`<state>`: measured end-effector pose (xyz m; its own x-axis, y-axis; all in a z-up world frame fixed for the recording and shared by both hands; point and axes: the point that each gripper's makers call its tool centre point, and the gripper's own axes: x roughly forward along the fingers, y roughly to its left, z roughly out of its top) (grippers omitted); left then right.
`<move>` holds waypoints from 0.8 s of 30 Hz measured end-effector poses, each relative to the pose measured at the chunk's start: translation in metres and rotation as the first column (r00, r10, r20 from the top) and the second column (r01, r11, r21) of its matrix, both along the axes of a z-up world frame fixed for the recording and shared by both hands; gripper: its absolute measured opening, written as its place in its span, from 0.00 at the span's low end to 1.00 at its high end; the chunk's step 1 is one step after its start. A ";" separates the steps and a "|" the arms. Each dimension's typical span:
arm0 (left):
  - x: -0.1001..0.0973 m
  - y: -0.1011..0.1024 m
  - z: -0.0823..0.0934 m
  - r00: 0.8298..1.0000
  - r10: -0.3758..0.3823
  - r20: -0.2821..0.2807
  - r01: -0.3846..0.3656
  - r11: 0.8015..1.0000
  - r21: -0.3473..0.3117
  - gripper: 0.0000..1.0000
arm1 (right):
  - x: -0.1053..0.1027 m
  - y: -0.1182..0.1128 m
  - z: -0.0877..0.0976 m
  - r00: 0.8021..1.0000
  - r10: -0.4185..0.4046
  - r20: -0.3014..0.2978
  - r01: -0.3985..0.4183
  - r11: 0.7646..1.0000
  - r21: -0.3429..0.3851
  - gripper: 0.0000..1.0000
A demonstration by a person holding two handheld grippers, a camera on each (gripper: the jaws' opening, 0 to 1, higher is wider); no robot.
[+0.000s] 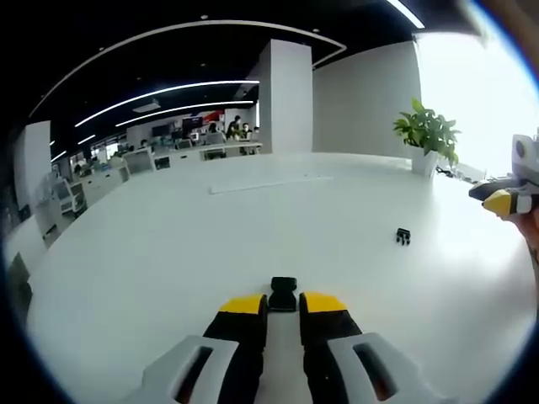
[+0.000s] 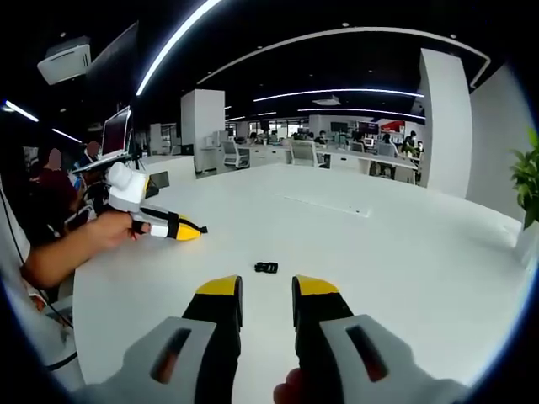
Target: Snap the two parts of the plastic buckle together until the buckle closes and remains connected.
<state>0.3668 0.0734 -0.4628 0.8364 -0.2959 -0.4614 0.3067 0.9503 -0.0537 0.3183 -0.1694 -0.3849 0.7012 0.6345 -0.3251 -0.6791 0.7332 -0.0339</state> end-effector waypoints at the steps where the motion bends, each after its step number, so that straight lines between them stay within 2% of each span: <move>1: 0.000 0.000 0.000 1.000 0.000 0.002 0.000 1.000 0.000 0.14 | 0.000 0.000 0.000 1.000 0.002 -0.003 -0.002 1.000 0.001 0.24; 24: -0.003 0.001 0.001 1.000 -0.002 0.009 0.002 1.000 -0.002 0.13 | 0.017 0.005 -0.004 0.998 0.057 -0.034 -0.058 0.998 -0.021 0.24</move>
